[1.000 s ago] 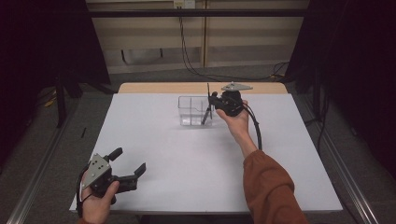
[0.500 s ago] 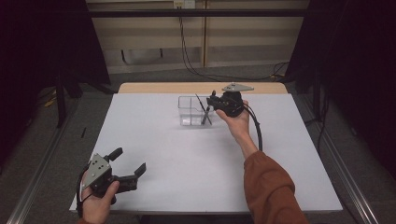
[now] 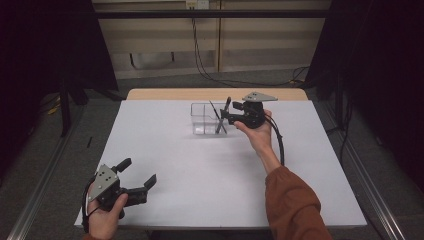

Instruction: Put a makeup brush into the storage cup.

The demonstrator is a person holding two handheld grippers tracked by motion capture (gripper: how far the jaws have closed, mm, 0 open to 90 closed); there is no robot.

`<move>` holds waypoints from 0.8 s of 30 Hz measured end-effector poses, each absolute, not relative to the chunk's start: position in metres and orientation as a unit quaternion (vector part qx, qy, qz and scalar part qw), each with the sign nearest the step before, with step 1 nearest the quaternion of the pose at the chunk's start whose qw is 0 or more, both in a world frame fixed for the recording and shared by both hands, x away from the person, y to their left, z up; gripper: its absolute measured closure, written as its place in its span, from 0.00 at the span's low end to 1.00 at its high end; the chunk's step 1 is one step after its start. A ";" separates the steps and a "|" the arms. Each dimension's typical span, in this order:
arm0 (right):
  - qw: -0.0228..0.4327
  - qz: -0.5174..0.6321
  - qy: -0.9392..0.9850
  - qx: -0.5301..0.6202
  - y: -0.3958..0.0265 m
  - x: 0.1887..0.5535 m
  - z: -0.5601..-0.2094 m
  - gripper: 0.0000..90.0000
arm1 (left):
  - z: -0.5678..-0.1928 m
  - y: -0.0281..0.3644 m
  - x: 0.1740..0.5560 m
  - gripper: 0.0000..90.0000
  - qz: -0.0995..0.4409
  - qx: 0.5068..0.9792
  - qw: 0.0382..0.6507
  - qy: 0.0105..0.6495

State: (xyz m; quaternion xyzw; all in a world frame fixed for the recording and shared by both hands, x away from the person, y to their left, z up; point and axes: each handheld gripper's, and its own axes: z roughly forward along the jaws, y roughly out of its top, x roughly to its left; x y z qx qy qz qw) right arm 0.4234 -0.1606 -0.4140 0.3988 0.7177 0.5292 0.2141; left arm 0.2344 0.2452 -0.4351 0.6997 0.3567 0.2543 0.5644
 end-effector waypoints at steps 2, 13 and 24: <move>0.214 0.532 0.715 0.400 -0.162 0.422 -0.413 0.31 | -0.435 0.245 0.235 0.02 0.255 0.699 0.564 0.357; 0.210 0.541 0.711 0.397 -0.171 0.412 -0.416 0.14 | -0.436 0.244 0.237 0.02 0.253 0.699 0.563 0.363; 0.233 0.540 0.699 0.407 -0.179 0.403 -0.419 0.11 | -0.435 0.246 0.235 0.02 0.258 0.695 0.565 0.363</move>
